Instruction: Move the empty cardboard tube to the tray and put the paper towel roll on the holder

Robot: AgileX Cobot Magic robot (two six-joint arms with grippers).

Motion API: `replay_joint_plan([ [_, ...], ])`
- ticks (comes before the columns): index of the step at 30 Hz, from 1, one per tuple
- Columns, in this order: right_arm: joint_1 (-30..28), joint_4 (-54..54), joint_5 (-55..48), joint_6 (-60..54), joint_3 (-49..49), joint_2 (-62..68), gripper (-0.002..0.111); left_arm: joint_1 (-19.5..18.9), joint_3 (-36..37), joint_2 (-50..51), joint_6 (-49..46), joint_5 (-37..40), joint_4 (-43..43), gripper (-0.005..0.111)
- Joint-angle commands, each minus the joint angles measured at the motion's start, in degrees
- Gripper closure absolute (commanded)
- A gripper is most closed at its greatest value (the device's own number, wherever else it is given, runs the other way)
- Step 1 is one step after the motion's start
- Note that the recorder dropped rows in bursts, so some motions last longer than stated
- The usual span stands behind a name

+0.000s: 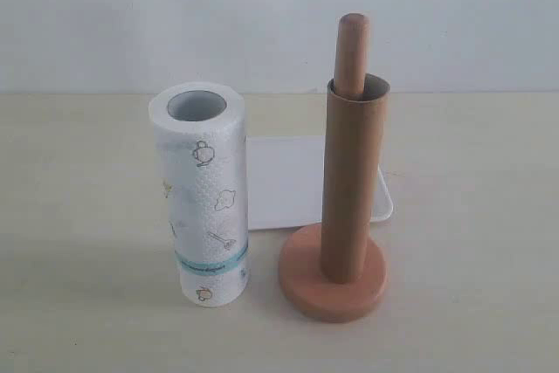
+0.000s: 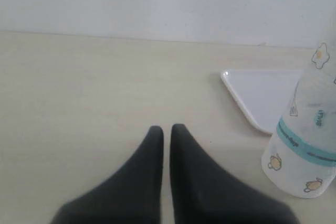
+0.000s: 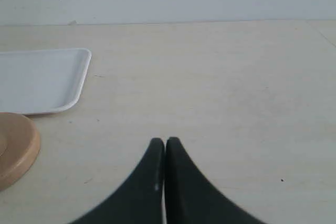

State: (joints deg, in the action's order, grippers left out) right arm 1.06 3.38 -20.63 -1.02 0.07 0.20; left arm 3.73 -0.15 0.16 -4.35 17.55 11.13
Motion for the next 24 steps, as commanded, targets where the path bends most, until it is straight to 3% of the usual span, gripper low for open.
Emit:
replay_joint_plan([
  [1, 0.1, -0.2, 0.1, -0.1, -0.1, -0.2, 0.108, -0.2, 0.2, -0.2, -0.2, 0.0, 0.2, 0.103],
  [10, 0.1, -2.3, 13.5, -0.9, -0.1, -0.2, 0.108, -0.2, 0.2, -0.2, -0.2, 0.0, 0.2, 0.103],
  [17, 0.1, -2.3, 37.1, -0.1, -0.1, -0.2, 0.108, -0.2, 0.2, -0.2, -0.2, 0.0, 0.2, 0.103],
  [24, 0.1, -12.1, 36.1, 6.5, -4.2, 6.5, 0.108, -0.2, 0.2, -0.2, -0.2, 0.0, 0.2, 0.103],
])
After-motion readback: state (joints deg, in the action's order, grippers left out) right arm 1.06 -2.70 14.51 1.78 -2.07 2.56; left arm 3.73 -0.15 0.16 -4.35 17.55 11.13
